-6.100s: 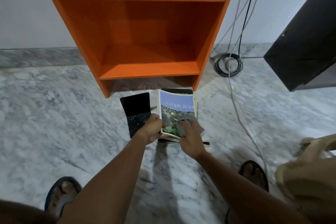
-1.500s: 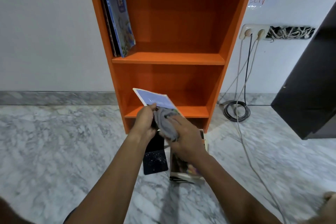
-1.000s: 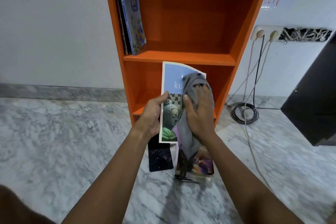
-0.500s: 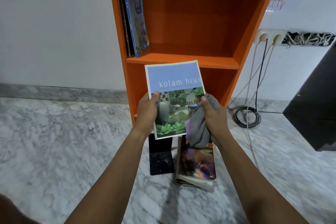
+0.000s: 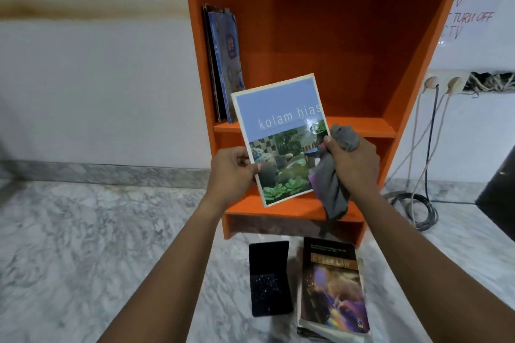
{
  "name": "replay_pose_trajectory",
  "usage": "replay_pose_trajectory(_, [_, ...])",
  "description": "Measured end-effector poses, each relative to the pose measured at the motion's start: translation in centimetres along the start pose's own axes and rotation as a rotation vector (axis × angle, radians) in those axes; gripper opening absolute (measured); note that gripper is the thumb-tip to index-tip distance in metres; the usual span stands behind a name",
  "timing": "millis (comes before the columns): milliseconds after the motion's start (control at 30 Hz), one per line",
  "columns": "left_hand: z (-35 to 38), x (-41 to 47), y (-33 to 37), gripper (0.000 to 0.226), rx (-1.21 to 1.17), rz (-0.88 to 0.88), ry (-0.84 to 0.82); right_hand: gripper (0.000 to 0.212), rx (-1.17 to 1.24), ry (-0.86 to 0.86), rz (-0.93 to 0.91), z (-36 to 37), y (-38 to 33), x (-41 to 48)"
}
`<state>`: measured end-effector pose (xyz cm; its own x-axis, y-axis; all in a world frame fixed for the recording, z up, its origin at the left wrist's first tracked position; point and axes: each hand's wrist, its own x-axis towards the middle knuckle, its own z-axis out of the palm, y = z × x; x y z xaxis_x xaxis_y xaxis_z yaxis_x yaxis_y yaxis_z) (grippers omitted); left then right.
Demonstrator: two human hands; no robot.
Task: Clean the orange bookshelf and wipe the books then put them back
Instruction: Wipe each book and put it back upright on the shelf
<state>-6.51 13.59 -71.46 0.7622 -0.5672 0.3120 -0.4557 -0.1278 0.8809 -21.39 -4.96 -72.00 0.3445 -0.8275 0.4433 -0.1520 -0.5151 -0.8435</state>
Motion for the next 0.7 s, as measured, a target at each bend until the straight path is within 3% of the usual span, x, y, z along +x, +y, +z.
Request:
replay_pose_trajectory(100, [-0.9,3.7,1.3,0.009,0.079,0.123,0.121,0.03,-0.013,0.106,-0.032,1.7,-1.8,2.9])
replay_pose_trajectory(233, [-1.7,9.9,3.7,0.011,0.116,0.18,0.274,0.024,0.001,0.073,-0.104,4.6,-3.7,5.7])
replay_pose_trajectory(500, [0.8,17.8,2.1,0.005,0.236,0.014,0.487,0.033,0.073,-0.064,-0.09,10.7,-3.7,6.5])
replay_pose_trajectory(700, [1.5,19.1,1.3,0.024,0.262,-0.028,0.596,0.031,0.085,-0.118,-0.064,12.3,-2.5,5.9])
